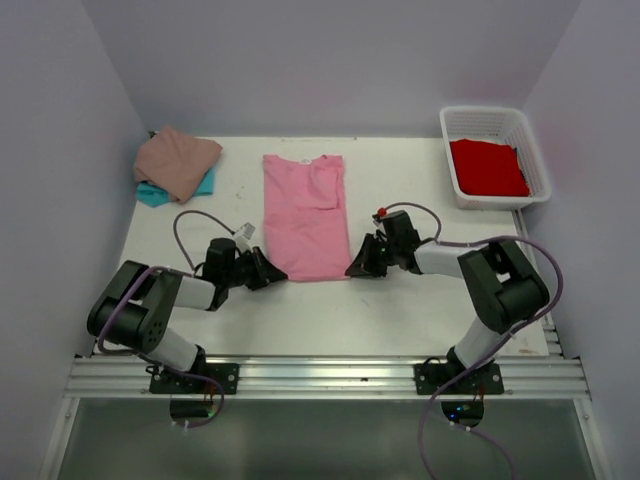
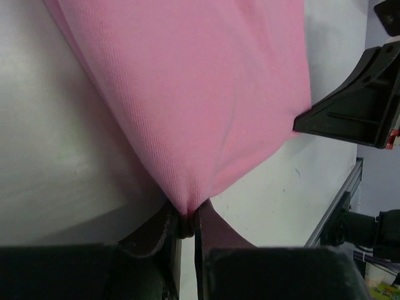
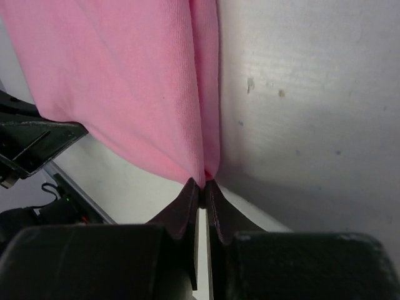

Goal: Fold and stack the t-shirts
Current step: Grab one side of the 2/3 rectangular tshirt with both arms, then fold the long partially folded tshirt into a neat square

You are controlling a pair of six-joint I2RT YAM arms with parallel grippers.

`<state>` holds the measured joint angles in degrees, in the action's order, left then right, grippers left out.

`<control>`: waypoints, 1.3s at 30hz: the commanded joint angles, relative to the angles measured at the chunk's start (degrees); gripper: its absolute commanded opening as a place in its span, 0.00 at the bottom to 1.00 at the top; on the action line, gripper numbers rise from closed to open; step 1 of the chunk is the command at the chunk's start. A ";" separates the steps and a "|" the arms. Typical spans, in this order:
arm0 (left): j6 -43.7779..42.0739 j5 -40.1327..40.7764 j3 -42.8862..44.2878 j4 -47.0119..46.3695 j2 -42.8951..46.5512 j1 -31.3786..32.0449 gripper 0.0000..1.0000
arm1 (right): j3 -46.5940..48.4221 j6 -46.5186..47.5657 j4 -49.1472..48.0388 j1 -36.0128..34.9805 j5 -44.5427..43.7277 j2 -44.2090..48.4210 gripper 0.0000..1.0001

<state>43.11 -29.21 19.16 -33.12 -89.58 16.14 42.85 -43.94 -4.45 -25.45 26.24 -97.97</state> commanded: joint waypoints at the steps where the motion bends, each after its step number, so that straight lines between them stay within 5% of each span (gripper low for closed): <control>1: -2.33 1.62 -6.14 15.97 5.25 0.29 0.00 | -1.89 3.68 5.84 -0.39 -1.63 6.29 0.00; 11: 2.49 1.26 -8.35 44.08 42.35 4.25 0.07 | -5.50 8.08 19.82 -3.99 -1.98 26.50 0.00; 17: 6.72 6.96 2.62 62.28 63.02 6.89 0.11 | -1.47 8.96 30.36 -8.20 -4.09 38.11 0.00; 25: -0.73 11.54 10.72 59.42 55.05 6.97 0.04 | 7.77 13.88 34.60 -8.56 -11.29 37.34 0.00; 39: -10.42 16.99 17.83 30.49 18.68 2.58 0.02 | 24.02 19.77 23.00 -5.84 -19.91 7.90 0.00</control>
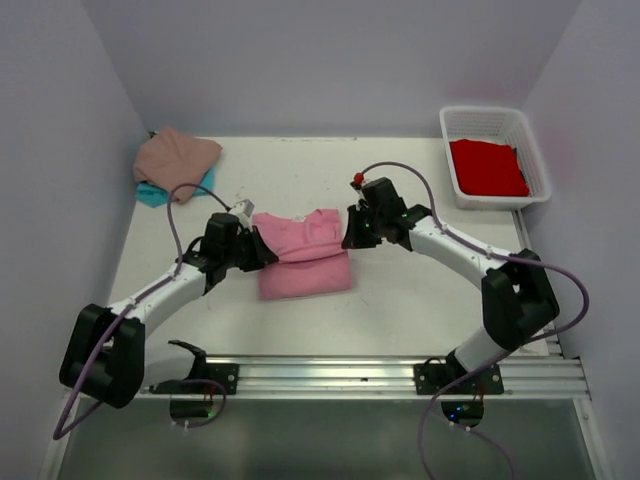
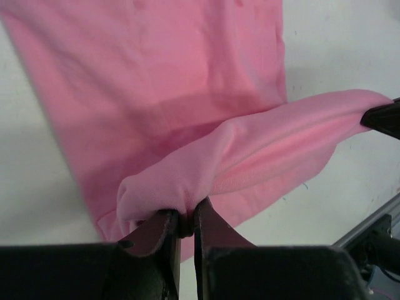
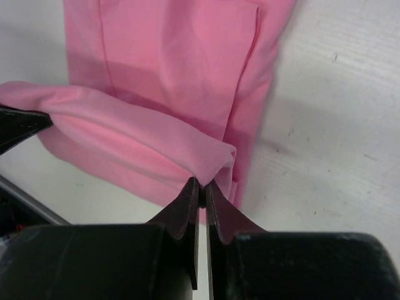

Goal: Fold and stack the t-shirts
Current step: Fold the long partially folded tshirt into a neat square

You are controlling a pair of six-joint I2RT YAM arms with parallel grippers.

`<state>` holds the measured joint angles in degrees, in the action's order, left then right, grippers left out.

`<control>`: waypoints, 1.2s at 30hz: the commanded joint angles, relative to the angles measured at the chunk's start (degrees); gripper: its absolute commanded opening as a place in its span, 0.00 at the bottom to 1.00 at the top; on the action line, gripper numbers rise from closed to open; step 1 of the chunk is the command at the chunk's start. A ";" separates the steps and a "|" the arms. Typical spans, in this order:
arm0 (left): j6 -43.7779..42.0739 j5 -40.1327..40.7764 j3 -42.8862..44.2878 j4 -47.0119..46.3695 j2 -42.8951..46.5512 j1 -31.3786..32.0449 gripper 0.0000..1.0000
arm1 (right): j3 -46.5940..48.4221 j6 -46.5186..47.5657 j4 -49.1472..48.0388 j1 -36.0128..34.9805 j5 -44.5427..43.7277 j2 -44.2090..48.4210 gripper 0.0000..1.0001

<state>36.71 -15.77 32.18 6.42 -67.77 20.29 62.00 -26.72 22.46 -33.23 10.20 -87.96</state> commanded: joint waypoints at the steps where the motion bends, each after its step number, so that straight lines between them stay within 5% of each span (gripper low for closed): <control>1: -4.54 3.81 6.47 -9.57 -4.12 -1.75 0.02 | 5.67 2.81 -4.26 2.29 -3.69 -4.47 0.00; 8: -6.21 3.99 12.81 -11.68 -12.29 -4.82 0.02 | 16.39 4.04 -4.00 5.45 -2.37 -15.19 0.00; 14: -6.12 4.17 21.93 -18.35 -28.09 -9.82 0.02 | 39.21 0.01 -0.50 8.27 -4.21 -32.50 0.00; 16: -4.99 5.13 29.93 -20.03 -37.41 -11.76 0.26 | 54.84 -1.05 4.42 8.80 -11.23 -43.93 0.11; 17: -4.55 5.66 32.74 -21.17 -39.96 -13.42 0.46 | 59.51 -1.40 5.39 9.06 -12.29 -47.53 0.43; 18: -3.93 6.71 35.38 -21.09 -43.12 -14.13 0.88 | 64.51 -1.40 5.06 9.41 -12.83 -49.56 0.60; 19: -2.97 7.06 38.80 -21.27 -43.67 -14.92 1.00 | 65.17 -1.32 4.01 9.42 -13.35 -50.98 0.79; 21: -2.96 7.76 40.23 -22.85 -42.11 -15.72 1.00 | 58.64 -0.97 -3.50 9.76 -12.40 -46.46 0.99; 23: -3.66 8.74 38.93 -24.33 -39.65 -15.72 1.00 | 51.07 -1.14 -13.25 10.47 -10.81 -41.87 0.99; 29: -4.02 7.78 33.30 -24.43 -30.59 -15.72 1.00 | 31.72 -0.97 -22.18 11.44 -8.18 -29.47 0.99; 36: -3.84 3.49 27.95 -18.55 -26.98 -15.72 1.00 | 28.88 0.00 -20.81 11.61 -1.07 -26.91 0.93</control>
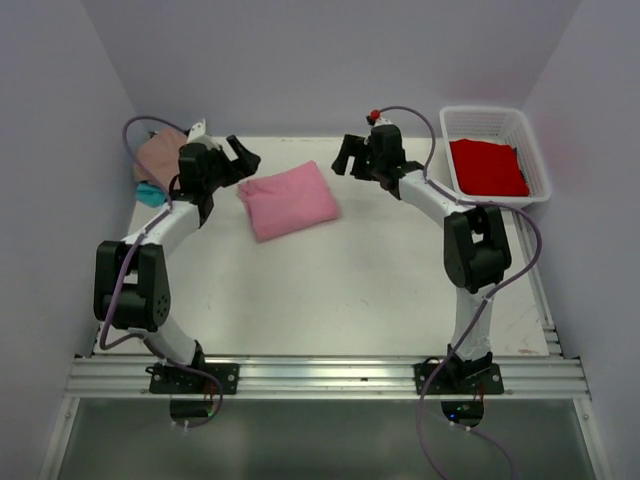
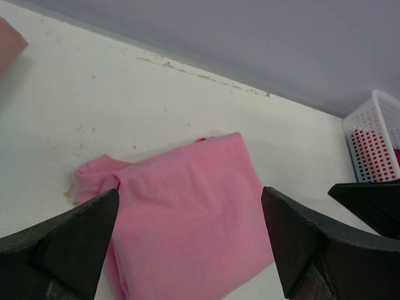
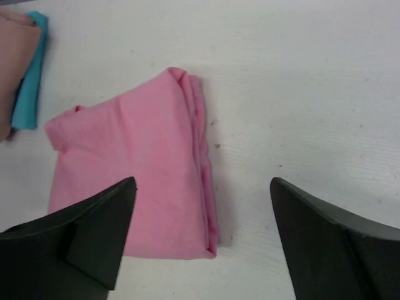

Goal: Fold and stack the t-shirts
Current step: Fold the long partially folded tshirt into a neat square

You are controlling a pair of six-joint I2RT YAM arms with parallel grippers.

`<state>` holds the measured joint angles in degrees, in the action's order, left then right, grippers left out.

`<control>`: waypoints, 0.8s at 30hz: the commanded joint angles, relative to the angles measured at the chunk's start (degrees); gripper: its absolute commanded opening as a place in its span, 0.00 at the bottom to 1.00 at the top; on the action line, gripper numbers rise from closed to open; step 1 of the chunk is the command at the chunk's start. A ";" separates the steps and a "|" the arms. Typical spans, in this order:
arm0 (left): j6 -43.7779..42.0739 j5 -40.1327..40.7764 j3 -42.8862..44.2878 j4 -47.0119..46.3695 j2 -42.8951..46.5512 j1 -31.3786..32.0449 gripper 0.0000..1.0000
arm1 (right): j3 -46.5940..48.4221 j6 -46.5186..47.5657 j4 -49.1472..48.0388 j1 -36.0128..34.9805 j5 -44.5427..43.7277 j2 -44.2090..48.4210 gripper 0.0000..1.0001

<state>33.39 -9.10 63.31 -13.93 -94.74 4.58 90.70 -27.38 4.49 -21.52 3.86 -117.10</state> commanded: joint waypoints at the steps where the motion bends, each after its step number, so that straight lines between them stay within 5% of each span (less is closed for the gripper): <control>1: -0.43 -4.59 -3.71 2.15 -0.18 -0.01 1.00 | 0.62 0.40 -2.30 0.07 7.72 1.79 0.83; 2: -0.25 -6.26 -4.33 1.98 -0.53 -0.01 1.00 | 0.97 -1.26 -2.29 0.68 10.96 0.92 0.01; 5: 3.51 -18.46 -9.77 -10.16 -1.50 0.08 0.91 | 2.55 -6.44 -2.45 1.65 19.14 -2.34 0.00; 9: 8.62 -34.27 -5.68 -17.00 -10.69 2.01 0.46 | 11.92 -11.72 -0.55 1.66 28.20 -10.94 0.00; 11: 11.43 -37.55 -2.85 -19.44 -16.14 4.03 0.39 | 17.90 -15.58 0.08 1.48 33.83 -17.26 0.00; 17: 18.20 -39.15 1.11 -27.72 -24.60 7.11 0.38 | 26.00 -25.18 -1.95 -0.10 41.49 -28.79 0.00; 24: 15.93 -34.59 -2.05 -24.40 -27.60 7.11 0.37 | 26.38 -13.42 14.21 -2.30 27.71 -29.77 0.00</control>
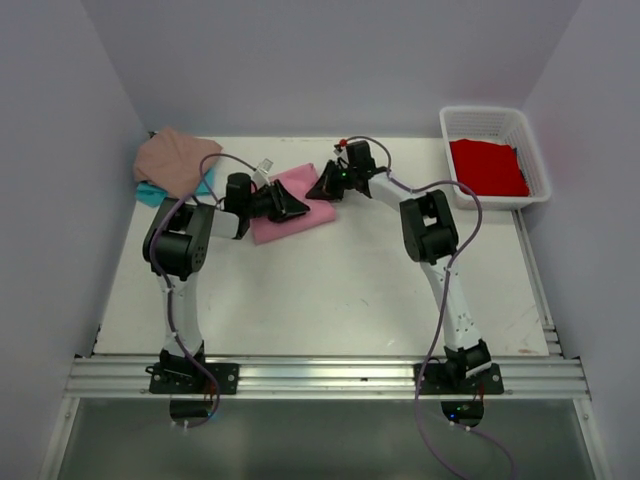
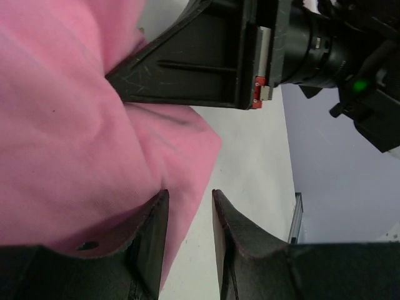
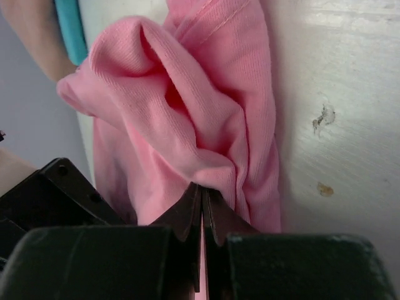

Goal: Fold and stack the t-shirts
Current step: Fold the long partially folded tshirt into a neat square

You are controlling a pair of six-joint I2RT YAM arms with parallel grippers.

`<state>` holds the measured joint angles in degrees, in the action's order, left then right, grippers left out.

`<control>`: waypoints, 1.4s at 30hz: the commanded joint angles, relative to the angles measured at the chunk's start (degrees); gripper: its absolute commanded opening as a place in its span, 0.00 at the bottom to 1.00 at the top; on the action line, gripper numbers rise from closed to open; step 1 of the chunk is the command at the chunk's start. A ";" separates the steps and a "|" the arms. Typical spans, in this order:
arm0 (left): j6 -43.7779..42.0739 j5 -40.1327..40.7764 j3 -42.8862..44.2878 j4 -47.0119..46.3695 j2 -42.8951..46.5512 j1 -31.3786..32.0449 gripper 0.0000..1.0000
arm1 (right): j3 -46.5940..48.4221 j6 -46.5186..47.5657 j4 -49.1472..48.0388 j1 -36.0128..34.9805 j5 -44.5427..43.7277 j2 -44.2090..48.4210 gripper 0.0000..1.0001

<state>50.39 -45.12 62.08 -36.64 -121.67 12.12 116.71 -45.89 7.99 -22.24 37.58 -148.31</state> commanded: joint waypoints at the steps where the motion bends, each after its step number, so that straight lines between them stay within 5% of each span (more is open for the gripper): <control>1: -1.87 2.05 -1.09 0.85 -0.76 -0.60 0.38 | -0.24 8.07 12.47 -1.75 -8.55 2.14 0.00; 5: -6.43 4.86 -4.51 5.43 -0.68 -1.22 0.38 | -10.42 13.54 15.92 -2.28 -21.81 10.55 0.00; 13: -2.93 3.55 -20.22 -3.43 2.74 -0.26 0.35 | -31.59 17.50 12.85 -2.37 -28.00 23.41 0.00; 14: -2.67 4.07 -26.60 -4.91 6.58 3.05 0.34 | -39.11 17.59 10.67 -2.37 -28.18 28.46 0.00; 26: 6.55 12.42 -49.76 -9.15 28.64 21.53 0.32 | -58.77 17.85 10.02 -2.90 -29.67 47.49 0.00; 34: 8.59 19.10 -49.79 -0.48 43.43 28.48 0.32 | -61.86 18.55 13.81 -4.92 -28.71 60.22 0.00; 42: -8.36 36.38 -33.44 22.92 49.69 27.79 0.36 | -63.61 14.61 11.18 -10.72 -17.21 70.78 0.00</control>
<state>50.81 -19.68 23.83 -23.20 -73.25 40.25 54.11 -29.45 20.99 -31.44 14.66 -81.47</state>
